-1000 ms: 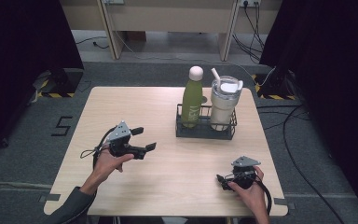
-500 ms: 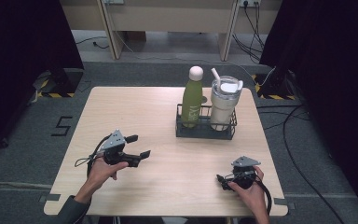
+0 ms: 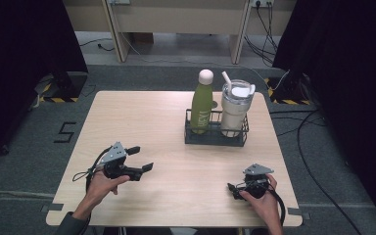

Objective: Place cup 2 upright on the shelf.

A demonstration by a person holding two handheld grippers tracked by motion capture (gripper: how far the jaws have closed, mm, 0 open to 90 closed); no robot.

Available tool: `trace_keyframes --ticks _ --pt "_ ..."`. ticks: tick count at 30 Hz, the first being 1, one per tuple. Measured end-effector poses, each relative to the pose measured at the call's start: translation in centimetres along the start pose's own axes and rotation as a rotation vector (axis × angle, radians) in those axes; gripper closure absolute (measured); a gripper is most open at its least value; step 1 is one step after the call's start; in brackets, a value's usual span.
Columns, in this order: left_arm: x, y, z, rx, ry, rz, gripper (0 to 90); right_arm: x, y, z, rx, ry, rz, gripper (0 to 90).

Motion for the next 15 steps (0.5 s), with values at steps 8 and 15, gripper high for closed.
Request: trace_keyframes --ticks 8,15 --pt "1.7 -0.2 -1.0 -0.003 0.033 -0.009 14.9 0.0 0.0 0.0 0.0 0.0 0.0 4.2" --pt "3.2 -0.4 -1.6 -0.008 0.07 -0.003 14.9 0.0 0.0 0.0 0.0 0.0 0.0 4.1"
Point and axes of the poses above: each handheld gripper's, and its own axes: z roughly forward along the jaws, x roughly out of its underside, y roughly to its left, the point moved 7 cm from there along z, roughly forward along the jaws, and after that the axes turned 14 degrees about -y, right-handed, at the moved point
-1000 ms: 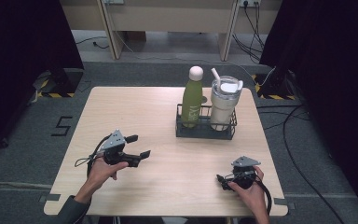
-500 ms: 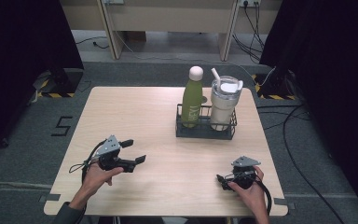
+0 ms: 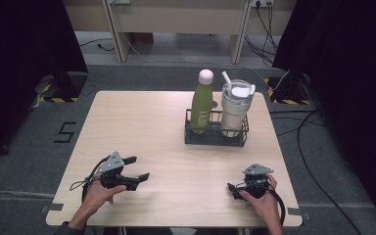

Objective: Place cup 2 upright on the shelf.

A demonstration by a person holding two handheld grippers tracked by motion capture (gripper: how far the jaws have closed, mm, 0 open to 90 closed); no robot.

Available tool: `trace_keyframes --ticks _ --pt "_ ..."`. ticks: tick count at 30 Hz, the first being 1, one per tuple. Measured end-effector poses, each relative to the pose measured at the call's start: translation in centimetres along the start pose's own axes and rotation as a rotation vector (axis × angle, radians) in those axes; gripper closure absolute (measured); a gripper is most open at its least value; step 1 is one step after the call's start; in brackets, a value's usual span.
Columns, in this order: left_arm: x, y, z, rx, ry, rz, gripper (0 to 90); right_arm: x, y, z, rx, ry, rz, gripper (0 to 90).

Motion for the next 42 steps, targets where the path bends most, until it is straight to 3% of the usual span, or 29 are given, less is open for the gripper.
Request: trace_keyframes --ticks 7,17,30,42 --pt "1.1 -0.1 -0.2 -0.009 0.036 0.023 14.9 0.0 0.0 0.0 0.0 0.0 0.0 4.1" --pt "2.0 -0.9 -0.7 0.005 0.062 0.024 15.0 0.0 0.0 0.0 0.0 0.0 0.0 4.1" --pt "3.5 -1.4 -1.3 0.005 0.135 0.055 15.0 0.0 0.0 0.0 0.0 0.0 0.0 4.1" --pt "4.7 -1.1 -2.0 -0.033 0.197 0.082 15.0 0.0 0.0 0.0 0.0 0.0 0.0 4.1"
Point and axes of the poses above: each handheld gripper's, and its own axes: z roughly forward along the jaws, x roughly out of its underside, y roughly to its left, the point moved 7 cm from there along z, roughly forward along the jaws, and after that the axes turned 14 degrees about -y, right-handed, at the moved point
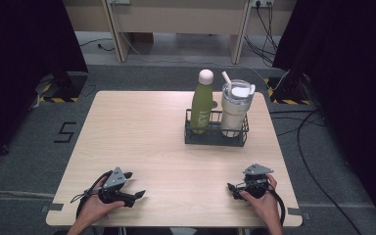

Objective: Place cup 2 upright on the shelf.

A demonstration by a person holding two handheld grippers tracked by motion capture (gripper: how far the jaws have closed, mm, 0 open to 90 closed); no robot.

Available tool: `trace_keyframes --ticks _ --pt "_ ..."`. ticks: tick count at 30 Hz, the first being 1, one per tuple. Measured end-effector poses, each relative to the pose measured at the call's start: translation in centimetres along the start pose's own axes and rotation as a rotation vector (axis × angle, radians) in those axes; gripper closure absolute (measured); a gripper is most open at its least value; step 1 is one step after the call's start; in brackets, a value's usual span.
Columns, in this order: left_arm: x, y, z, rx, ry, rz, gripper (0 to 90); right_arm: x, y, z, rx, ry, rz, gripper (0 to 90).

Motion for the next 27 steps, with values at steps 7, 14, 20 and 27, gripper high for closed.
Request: trace_keyframes --ticks 7,14,20,27 --pt "0.59 -0.08 0.02 0.003 0.041 0.0 15.1 0.0 0.0 0.0 0.0 0.0 0.0 4.1" --pt "0.92 -0.07 0.04 0.006 0.076 -0.008 13.5 0.0 0.0 0.0 0.0 0.0 0.0 4.0" --pt "0.93 -0.07 0.05 0.007 0.077 -0.008 13.2 0.01 0.0 0.0 0.0 0.0 0.0 4.1" --pt "0.93 -0.08 0.05 0.007 0.077 -0.008 13.0 0.01 0.0 0.0 0.0 0.0 0.0 4.1"
Point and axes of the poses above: each handheld gripper's, and its own axes: z roughly forward along the jaws, x roughly out of its underside, y roughly to its left, the point moved 7 cm from there along z, roughly forward along the jaws, and after that the axes turned 14 degrees about -y, right-handed, at the moved point
